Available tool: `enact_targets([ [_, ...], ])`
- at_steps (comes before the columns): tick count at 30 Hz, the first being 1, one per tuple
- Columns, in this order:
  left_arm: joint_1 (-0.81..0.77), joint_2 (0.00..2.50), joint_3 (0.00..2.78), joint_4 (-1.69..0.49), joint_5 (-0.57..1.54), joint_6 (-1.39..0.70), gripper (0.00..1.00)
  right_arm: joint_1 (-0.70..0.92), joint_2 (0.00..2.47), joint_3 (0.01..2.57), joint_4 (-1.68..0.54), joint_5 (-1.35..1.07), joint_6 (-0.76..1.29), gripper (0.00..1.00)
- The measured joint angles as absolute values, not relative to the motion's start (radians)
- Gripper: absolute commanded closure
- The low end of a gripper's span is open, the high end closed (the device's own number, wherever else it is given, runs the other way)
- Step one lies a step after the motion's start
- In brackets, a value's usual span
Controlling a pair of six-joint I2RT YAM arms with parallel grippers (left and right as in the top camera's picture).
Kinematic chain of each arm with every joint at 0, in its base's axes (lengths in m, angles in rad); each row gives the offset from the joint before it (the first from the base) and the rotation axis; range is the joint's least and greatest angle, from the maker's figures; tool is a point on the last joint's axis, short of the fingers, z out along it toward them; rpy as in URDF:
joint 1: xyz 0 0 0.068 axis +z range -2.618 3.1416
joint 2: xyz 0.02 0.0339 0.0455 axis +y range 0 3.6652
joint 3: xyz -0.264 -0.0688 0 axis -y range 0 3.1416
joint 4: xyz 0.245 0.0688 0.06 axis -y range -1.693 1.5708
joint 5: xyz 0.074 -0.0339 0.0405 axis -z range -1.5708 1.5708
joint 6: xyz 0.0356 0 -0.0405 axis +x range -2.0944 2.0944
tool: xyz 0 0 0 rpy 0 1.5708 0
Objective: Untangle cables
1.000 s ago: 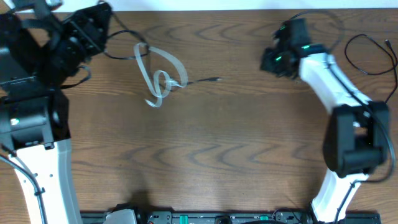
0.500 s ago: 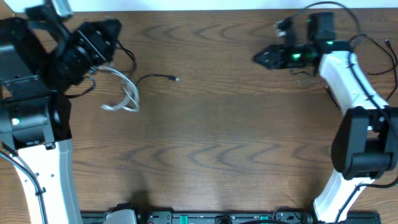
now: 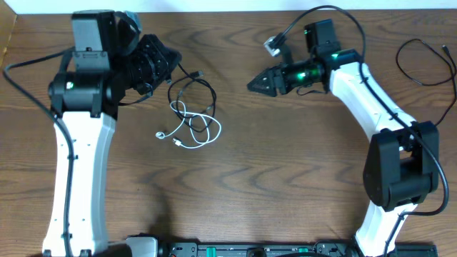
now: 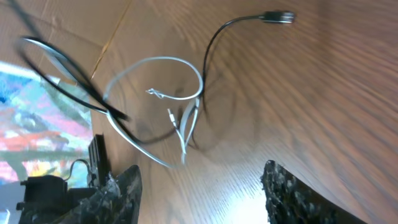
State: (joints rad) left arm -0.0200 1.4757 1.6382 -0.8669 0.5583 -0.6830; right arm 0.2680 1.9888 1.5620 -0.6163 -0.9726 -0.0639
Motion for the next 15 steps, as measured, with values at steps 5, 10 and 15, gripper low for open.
enact_targets([
  [5, -0.032, 1.552, 1.638, -0.982, 0.544, -0.591, 0.93, 0.329, 1.989, 1.562, -0.617, -0.945, -0.075, 0.4],
  [10, -0.105, 1.677, 1.616, -1.046, 0.523, -0.433, 0.93, 0.329, 1.989, 1.562, -0.645, -0.915, -0.075, 0.4],
  [15, -0.176, 1.85, 1.528, -1.037, 0.519, -0.299, 0.93, 0.298, 1.989, 1.562, -0.743, -0.845, -0.085, 0.4],
])
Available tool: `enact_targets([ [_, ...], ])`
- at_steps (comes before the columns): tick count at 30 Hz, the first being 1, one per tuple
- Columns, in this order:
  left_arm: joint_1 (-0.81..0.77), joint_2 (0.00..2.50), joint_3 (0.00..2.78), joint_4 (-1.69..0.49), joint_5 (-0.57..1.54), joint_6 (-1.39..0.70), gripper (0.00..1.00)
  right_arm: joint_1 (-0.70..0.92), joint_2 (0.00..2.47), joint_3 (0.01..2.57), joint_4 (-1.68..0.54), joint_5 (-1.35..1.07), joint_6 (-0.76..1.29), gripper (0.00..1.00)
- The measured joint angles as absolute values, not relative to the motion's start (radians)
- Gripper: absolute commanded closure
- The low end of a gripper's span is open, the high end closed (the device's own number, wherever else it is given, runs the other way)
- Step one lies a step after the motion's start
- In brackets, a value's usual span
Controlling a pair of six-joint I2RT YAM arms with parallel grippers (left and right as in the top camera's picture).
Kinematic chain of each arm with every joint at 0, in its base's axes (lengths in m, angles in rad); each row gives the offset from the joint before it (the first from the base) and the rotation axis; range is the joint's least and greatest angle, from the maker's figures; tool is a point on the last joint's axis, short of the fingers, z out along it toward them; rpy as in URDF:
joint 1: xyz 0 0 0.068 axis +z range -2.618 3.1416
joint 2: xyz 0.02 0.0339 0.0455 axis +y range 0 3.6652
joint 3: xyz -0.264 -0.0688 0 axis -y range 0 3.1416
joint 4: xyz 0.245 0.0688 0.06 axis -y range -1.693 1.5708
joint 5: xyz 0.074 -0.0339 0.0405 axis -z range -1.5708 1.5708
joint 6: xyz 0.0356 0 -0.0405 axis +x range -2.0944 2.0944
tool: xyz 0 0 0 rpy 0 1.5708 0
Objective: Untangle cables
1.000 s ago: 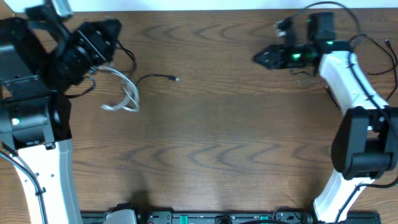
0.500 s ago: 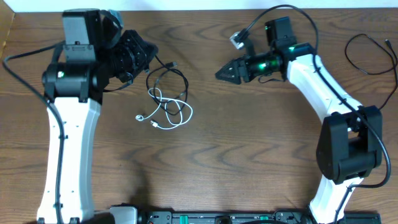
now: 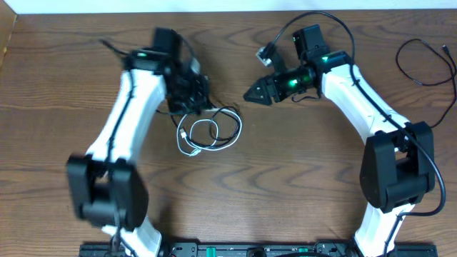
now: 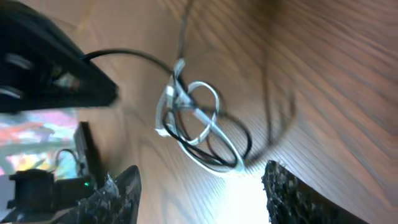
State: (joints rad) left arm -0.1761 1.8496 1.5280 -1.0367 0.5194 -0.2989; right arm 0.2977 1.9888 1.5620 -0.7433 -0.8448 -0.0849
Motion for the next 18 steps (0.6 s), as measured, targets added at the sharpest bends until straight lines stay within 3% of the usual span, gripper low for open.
enact_targets([
  [8, -0.222, 2.064, 1.509, -1.03, 0.534, -0.143, 0.92, 0.291, 1.989, 1.546, -0.8, -0.749, -0.115, 0.41],
  [18, -0.253, 2.119, 1.509, -1.013, 0.768, 0.059, 0.93, 0.289, 1.997, 1.494, -0.771, -0.723, -0.121, 0.41],
])
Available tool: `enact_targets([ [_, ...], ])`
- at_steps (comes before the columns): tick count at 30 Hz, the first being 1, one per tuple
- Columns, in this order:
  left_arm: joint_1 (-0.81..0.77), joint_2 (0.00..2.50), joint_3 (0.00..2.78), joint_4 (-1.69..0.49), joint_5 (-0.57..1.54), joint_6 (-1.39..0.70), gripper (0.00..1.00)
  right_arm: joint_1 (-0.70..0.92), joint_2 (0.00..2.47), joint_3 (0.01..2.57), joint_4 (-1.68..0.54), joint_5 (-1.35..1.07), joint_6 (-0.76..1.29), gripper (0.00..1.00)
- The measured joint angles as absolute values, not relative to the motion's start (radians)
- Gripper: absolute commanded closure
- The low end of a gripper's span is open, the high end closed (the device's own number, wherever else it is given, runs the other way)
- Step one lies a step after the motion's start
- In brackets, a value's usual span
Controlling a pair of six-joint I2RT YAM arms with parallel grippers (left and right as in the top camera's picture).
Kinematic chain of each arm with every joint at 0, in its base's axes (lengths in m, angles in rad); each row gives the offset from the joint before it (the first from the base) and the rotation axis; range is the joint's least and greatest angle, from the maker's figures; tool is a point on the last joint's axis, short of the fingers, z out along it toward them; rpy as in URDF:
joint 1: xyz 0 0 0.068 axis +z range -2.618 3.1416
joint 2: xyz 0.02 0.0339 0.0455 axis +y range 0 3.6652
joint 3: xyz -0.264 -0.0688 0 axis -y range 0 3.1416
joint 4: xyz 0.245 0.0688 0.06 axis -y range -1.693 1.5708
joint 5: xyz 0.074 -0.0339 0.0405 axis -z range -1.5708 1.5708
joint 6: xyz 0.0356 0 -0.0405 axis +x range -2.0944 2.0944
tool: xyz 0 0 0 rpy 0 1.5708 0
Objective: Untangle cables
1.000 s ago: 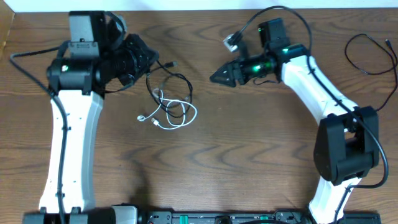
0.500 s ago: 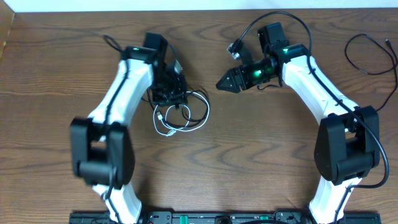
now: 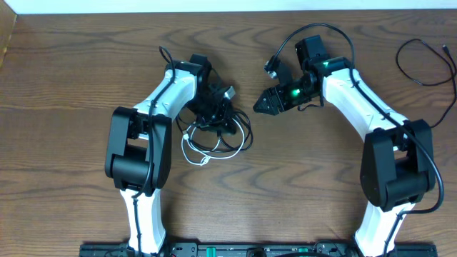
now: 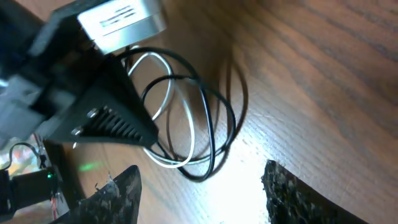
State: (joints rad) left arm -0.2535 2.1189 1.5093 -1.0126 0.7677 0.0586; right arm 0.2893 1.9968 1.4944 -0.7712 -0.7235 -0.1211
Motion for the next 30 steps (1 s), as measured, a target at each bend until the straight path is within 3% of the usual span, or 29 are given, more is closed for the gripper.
enact_targets([
  [13, -0.134, 2.099, 1.516, -1.018, 1.101, 0.226, 0.93, 0.289, 2.001, 1.479, -0.719, -0.721, -0.122, 0.43],
  [21, -0.141, 2.046, 1.517, -1.02, 1.105, 0.234, 0.93, 0.355, 2.014, 1.463, -0.647, -0.717, -0.065, 0.58],
  [30, -0.186, 2.046, 1.469, -0.871, 0.935, 0.149, 0.93, 0.458, 2.141, 1.461, -0.559, -0.647, 0.107, 0.6],
])
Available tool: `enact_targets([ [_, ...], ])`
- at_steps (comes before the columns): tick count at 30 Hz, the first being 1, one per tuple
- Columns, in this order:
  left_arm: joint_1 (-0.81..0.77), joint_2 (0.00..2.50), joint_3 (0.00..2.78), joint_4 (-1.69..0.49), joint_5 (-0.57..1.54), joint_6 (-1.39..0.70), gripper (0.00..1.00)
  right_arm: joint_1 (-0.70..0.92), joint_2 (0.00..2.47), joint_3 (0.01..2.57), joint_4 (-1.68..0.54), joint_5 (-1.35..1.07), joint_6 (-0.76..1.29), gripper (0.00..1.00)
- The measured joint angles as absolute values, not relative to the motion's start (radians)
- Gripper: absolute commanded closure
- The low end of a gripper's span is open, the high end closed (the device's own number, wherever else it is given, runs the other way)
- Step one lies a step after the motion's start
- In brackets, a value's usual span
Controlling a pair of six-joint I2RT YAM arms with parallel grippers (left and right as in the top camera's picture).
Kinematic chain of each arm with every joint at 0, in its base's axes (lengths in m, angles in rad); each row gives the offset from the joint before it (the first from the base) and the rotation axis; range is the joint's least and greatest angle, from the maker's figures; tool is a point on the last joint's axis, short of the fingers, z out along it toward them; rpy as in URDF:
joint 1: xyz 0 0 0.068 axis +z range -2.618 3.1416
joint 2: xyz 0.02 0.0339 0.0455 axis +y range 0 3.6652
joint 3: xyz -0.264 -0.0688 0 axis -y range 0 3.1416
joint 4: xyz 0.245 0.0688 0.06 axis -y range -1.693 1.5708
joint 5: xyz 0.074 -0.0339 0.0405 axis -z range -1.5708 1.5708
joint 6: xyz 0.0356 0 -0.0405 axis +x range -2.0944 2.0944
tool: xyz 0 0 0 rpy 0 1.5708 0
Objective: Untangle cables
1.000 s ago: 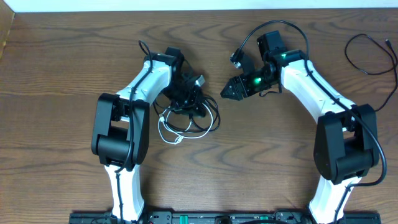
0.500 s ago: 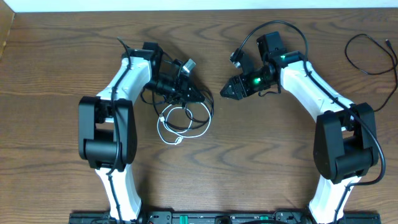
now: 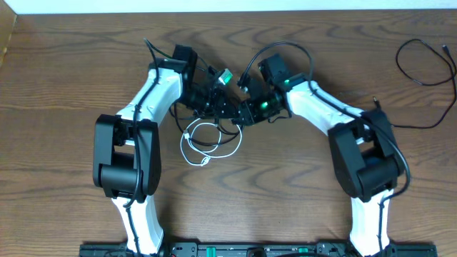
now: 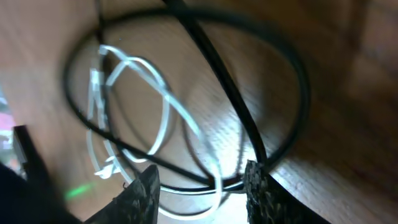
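Note:
A tangle of a white cable and a black cable lies at the table's middle, just below both grippers. The left gripper sits at the tangle's upper edge, and its jaws are lost in the dark clutter. From the right, my right gripper meets it over the black loops. In the right wrist view that gripper stands open. The black cable and a white loop pass between its fingers.
A separate black cable lies coiled at the far right corner, and a thin black lead runs to the right edge. The two arms cross the table's middle and nearly touch.
My right gripper was a short way right of the tangle and is now down over the black loops, its fingers closer together. The left gripper and tangle have shifted slightly left.
The tangle first lay left of centre, with both grippers apart from it. Then the left gripper was at its top edge and the tangle further right. Later the tangle was nearer the centre, with the right gripper close by. Now both grippers meet over it.

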State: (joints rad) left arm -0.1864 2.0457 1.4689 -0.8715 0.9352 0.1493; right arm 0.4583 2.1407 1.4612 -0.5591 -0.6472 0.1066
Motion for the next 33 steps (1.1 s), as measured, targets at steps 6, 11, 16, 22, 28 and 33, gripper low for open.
enact_targets([
  [6, -0.168, 2.046, 1.433, -0.85, 0.929, 0.101, 0.93, 0.458, 2.148, 1.458, -0.509, -0.616, 0.131, 0.6],
  [11, -0.162, 2.046, 1.433, -0.85, 0.97, 0.099, 0.93, 0.458, 2.148, 1.457, -0.449, -0.609, 0.135, 0.59],
  [16, -0.162, 2.046, 1.433, -0.848, 1.02, 0.096, 0.93, 0.466, 2.152, 1.457, -0.418, -0.606, 0.14, 0.67],
  [22, -0.155, 2.046, 1.433, -0.849, 1.045, 0.093, 0.93, 0.497, 2.193, 1.457, -0.39, -0.606, 0.191, 0.92],
  [28, -0.108, 2.046, 1.433, -0.848, 1.097, 0.085, 0.91, 0.497, 2.197, 1.457, -0.387, -0.586, 0.232, 0.99],
  [33, -0.054, 2.046, 1.433, -0.871, 1.122, 0.083, 0.32, 0.477, 2.196, 1.457, -0.426, -0.592, 0.242, 0.99],
])
